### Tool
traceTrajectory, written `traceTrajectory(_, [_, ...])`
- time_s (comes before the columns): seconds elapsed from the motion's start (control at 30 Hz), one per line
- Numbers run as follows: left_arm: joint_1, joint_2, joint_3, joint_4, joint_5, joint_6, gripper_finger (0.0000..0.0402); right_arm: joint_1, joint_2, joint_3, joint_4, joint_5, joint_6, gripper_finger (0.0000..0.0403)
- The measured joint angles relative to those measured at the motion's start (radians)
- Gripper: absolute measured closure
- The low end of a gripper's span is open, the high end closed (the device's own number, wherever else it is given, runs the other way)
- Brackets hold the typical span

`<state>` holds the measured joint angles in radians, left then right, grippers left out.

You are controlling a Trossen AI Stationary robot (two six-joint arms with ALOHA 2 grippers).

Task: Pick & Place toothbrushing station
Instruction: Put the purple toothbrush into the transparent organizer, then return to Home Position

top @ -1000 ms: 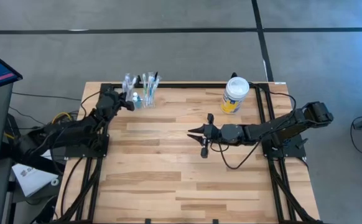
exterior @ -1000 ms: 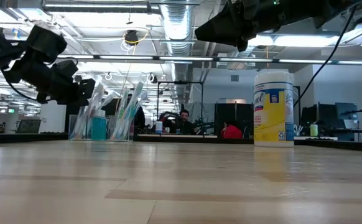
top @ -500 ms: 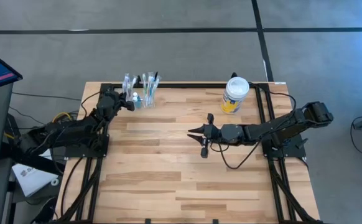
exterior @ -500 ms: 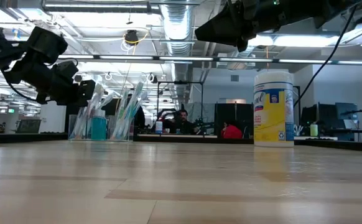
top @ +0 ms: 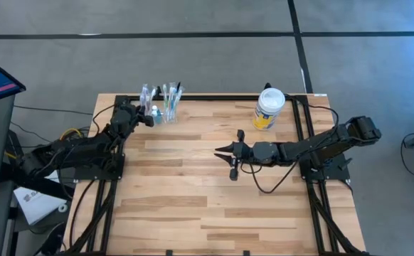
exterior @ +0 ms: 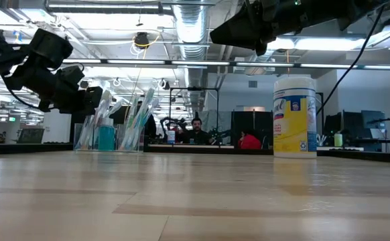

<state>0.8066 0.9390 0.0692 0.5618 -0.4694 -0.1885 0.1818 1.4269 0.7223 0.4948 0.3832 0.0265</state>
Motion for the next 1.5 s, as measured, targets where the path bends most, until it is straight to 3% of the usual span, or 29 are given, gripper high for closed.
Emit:
traceTrajectory(0.37, [0.0, 0.0, 0.0, -0.001, -0.001, 0.023, 0.0232, 0.0, 0.0, 0.0, 0.0, 0.0, 0.0, 0.0336])
traceTrajectory(0.57, [0.0, -0.001, 0.0, -0.002, -0.001, 0.027, 0.0203, 0.0, 0.0, 0.0, 0.0, 0.0, 0.0, 0.0336])
traceTrajectory(0.97, [-0.008, -0.003, 0.0, 0.0, 0.007, 0.028, 0.0207, 0.0, 0.0, 0.0, 0.0, 0.0, 0.0, 0.0336])
traceTrajectory(1.3, [-0.016, -0.113, 0.0, -0.005, 0.195, 0.082, 0.022, 0.0, 0.0, 0.0, 0.0, 0.0, 0.0, 0.0336])
traceTrajectory(1.5, [-0.017, -0.188, 0.0, -0.035, 0.212, 0.086, 0.0227, 0.001, 0.0, 0.0, 0.0, 0.0, 0.0, 0.0336])
